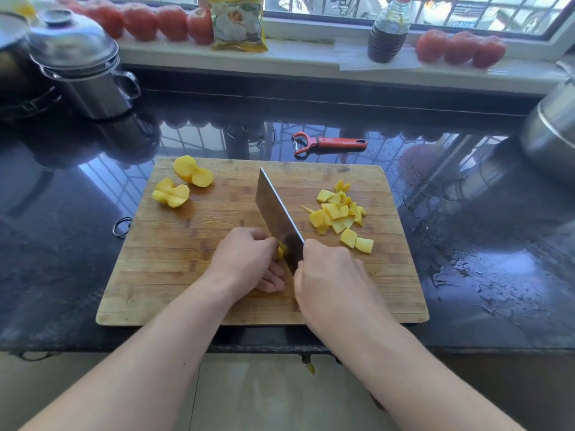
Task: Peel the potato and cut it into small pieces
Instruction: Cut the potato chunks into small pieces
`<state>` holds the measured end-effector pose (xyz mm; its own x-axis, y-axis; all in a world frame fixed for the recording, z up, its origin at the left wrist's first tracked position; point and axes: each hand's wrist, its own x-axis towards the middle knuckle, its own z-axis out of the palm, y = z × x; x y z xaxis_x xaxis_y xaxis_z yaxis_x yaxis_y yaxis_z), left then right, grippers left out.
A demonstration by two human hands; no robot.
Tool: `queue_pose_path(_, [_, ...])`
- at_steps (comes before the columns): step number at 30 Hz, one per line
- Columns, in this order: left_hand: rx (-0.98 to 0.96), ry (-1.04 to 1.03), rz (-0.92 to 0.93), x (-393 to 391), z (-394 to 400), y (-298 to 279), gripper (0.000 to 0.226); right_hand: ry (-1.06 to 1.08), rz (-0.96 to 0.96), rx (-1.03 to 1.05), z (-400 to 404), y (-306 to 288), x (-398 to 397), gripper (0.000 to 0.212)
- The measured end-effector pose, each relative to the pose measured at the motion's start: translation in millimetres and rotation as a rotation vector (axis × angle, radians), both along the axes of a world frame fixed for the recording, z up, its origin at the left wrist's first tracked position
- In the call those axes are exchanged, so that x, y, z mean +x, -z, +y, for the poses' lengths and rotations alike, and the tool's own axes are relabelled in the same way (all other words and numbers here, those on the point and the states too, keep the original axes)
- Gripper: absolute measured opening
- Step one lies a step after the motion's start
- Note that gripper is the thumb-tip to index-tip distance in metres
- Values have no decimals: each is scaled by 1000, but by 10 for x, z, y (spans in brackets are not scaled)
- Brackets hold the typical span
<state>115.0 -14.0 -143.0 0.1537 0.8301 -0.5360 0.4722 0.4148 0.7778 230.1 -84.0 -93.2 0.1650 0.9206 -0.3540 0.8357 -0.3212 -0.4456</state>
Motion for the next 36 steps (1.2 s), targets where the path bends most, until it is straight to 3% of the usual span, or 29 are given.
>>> queue_pose_path(9, [-3, -14, -25, -14, -11, 23, 24, 50, 1, 165, -126, 9, 160, 34])
queue_pose_path(25, [14, -24, -45, 7, -27, 29, 24, -28, -136, -21, -220, -205, 46, 26])
queue_pose_path(36, [-14, -26, -45, 7, 8, 52, 20, -40, -94, -22, -134, -133, 41, 22])
